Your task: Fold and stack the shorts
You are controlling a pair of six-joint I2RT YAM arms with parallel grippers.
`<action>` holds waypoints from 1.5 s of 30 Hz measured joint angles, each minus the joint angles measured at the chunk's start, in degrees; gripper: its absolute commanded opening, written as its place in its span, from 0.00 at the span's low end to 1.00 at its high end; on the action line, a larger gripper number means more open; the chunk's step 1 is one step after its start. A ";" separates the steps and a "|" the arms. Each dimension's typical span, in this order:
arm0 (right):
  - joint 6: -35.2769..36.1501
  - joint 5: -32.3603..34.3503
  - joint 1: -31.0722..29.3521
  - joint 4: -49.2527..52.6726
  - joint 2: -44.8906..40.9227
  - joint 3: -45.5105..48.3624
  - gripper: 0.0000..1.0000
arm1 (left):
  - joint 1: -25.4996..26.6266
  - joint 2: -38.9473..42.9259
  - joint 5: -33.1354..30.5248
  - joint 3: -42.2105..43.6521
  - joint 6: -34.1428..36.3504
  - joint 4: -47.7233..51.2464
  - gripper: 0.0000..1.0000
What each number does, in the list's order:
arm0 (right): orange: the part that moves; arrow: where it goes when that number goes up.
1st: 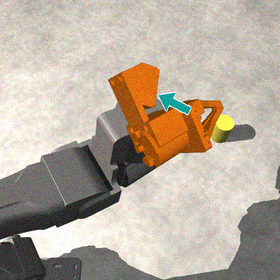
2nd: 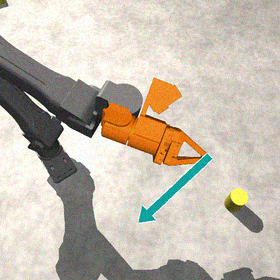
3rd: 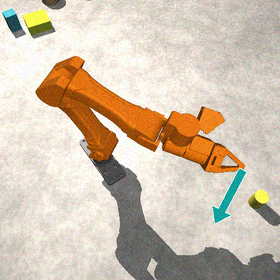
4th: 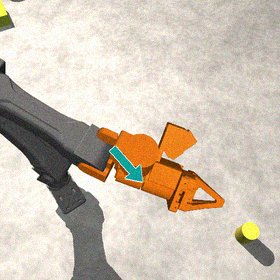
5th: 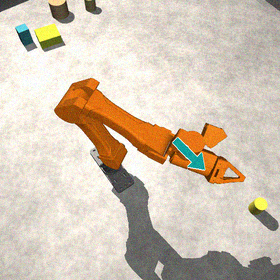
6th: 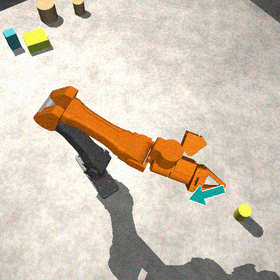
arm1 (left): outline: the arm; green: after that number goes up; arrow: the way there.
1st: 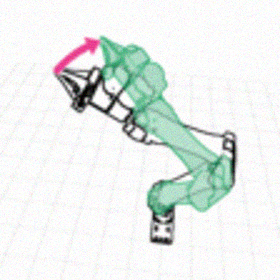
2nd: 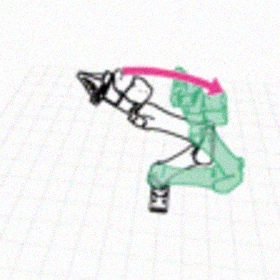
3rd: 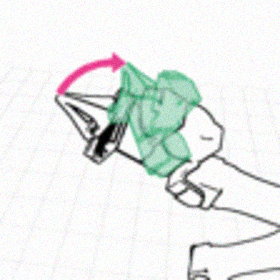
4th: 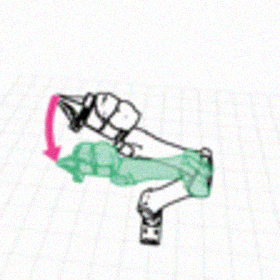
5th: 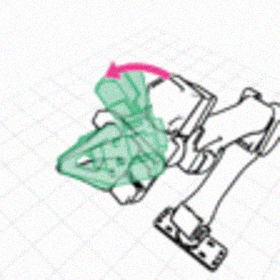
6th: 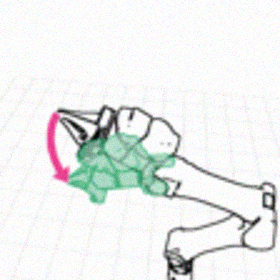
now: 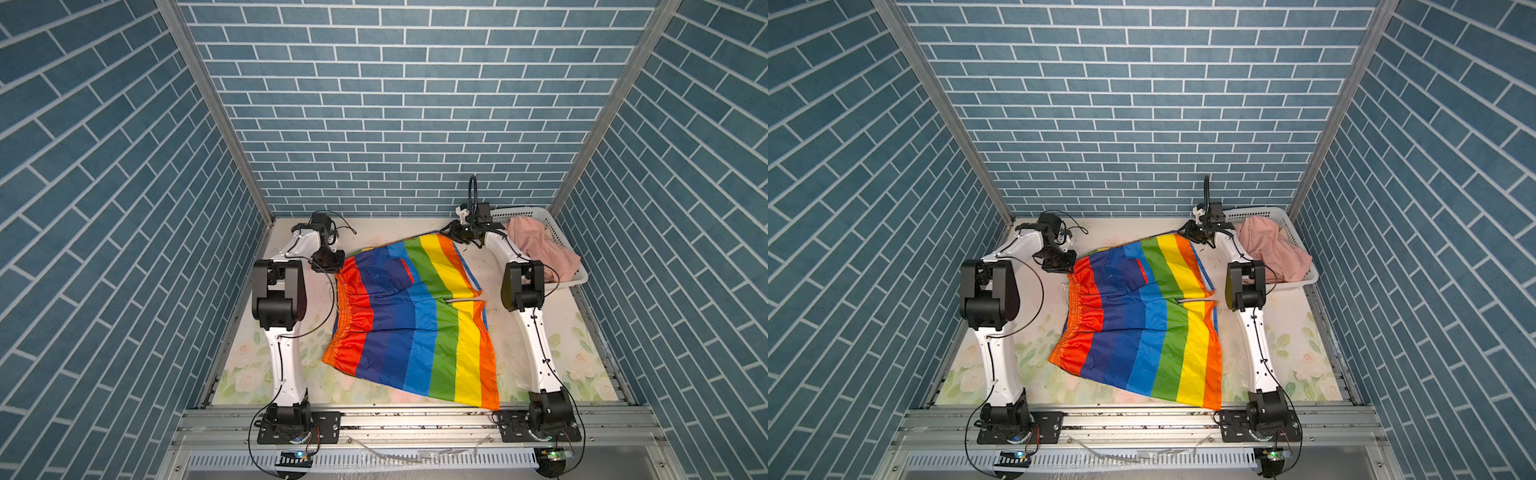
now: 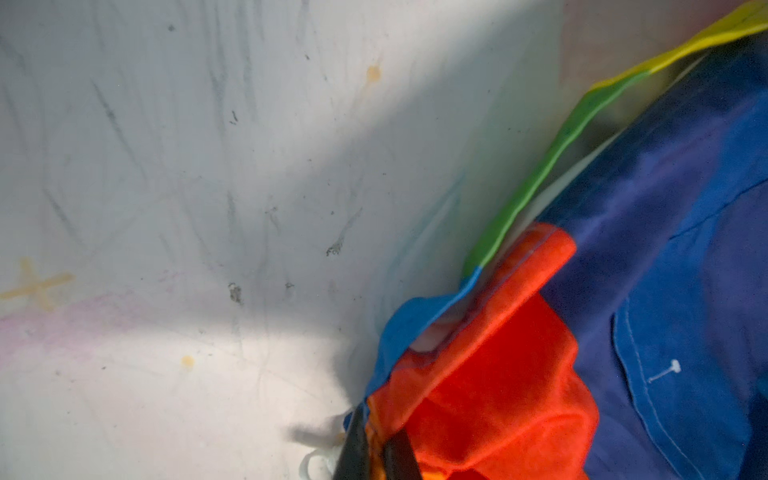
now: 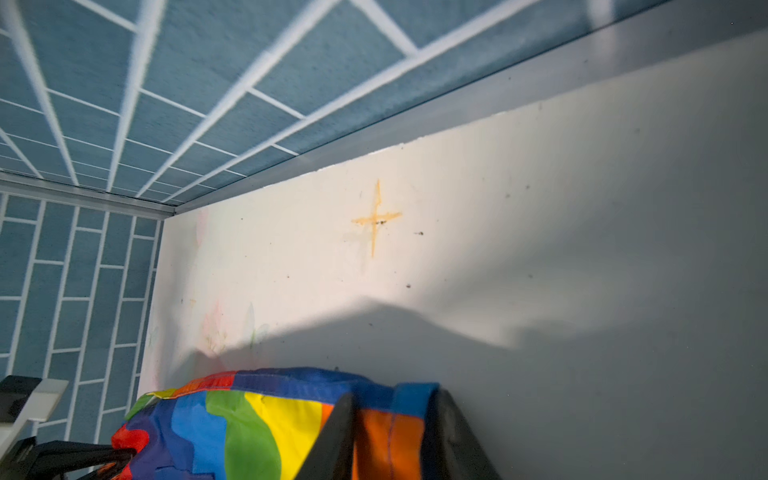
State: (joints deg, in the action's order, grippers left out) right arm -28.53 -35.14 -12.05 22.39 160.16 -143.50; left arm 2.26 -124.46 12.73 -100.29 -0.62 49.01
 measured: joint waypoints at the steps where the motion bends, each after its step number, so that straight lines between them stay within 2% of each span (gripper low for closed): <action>1: -0.02 -0.13 0.00 -0.07 0.15 0.00 0.06 | 0.00 0.00 0.00 0.00 0.00 -0.02 0.00; 3: -0.74 -0.52 0.00 -0.09 0.24 0.00 0.00 | 0.00 0.00 0.09 0.00 0.00 -0.07 0.00; 11: -2.32 -2.19 0.42 -0.46 -0.48 0.28 0.00 | 0.00 0.00 -1.01 -0.76 -1.03 0.26 0.00; 14: -2.64 -2.19 0.85 0.13 -3.96 2.40 0.00 | 0.00 0.17 -2.21 -2.43 -2.12 0.09 0.00; 17: -2.71 -2.23 1.90 0.44 -11.61 6.78 0.00 | 0.00 0.87 -3.52 -4.79 -3.17 -0.24 0.00; 20: -2.62 -2.71 3.23 0.59 -19.87 9.07 0.00 | 0.15 1.27 -3.28 -8.85 -3.87 -1.09 0.00; 24: -2.49 -4.00 4.55 0.83 -26.75 6.58 0.00 | 0.83 1.03 -1.90 -16.50 -4.50 -1.90 0.00; 31: -2.03 -5.03 6.56 7.58 -25.53 -4.87 0.00 | 0.52 -4.07 1.62 -32.20 -5.88 -0.48 0.00; 34: -1.07 -5.88 6.75 10.19 -25.83 -5.42 0.00 | 0.15 -6.05 3.26 -34.97 -6.86 0.17 0.00; 36: 0.22 -6.25 6.71 10.47 -28.55 0.68 0.00 | -0.35 -6.60 4.00 -34.62 -7.63 0.85 0.00; 40: 2.03 -5.88 5.90 9.25 -38.07 22.14 0.00 | -1.49 -6.54 4.46 -30.21 -8.48 0.76 0.00; 45: 2.86 -3.96 2.25 5.38 -51.10 45.72 0.00 | -3.72 -3.91 5.42 -19.04 -10.21 -0.15 0.04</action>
State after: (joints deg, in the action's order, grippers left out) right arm -25.67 -39.09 -9.80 27.77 109.06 -97.78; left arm -1.45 -128.38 18.15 -119.33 -10.83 48.86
